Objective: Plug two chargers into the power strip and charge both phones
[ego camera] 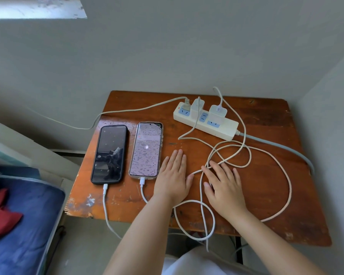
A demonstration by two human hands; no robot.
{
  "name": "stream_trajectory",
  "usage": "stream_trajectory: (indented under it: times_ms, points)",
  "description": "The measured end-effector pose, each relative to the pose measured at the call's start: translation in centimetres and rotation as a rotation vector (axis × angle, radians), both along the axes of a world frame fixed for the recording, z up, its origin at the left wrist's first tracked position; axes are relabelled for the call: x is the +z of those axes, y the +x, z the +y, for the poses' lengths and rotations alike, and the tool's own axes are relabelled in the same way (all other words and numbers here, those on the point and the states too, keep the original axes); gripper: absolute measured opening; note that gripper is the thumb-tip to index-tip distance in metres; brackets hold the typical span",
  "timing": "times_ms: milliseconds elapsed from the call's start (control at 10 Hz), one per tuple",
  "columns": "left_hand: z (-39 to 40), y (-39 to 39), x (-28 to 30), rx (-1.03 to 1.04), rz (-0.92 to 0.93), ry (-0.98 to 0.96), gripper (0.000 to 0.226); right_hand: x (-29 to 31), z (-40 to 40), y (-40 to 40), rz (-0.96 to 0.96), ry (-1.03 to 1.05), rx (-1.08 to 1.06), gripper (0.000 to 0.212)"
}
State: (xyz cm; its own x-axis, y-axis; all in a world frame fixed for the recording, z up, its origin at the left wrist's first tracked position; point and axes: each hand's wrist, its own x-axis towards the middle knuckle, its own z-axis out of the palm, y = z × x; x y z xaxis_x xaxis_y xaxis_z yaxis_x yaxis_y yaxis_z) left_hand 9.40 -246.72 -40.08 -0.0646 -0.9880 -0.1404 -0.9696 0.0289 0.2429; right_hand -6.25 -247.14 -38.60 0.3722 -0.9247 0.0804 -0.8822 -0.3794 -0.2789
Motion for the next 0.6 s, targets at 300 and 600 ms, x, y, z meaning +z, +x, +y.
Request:
stream_trajectory:
  times_ms: [300,600]
  points:
    - [-0.09,0.04,0.16,-0.002,-0.004,0.026,0.061,-0.21,0.01,-0.14,0.005,0.106,0.019,0.040]
    - [-0.14,-0.07,0.35,-0.006,0.013,0.021,0.061,0.32,-0.22,-0.35,0.035,0.152,0.037,0.041]
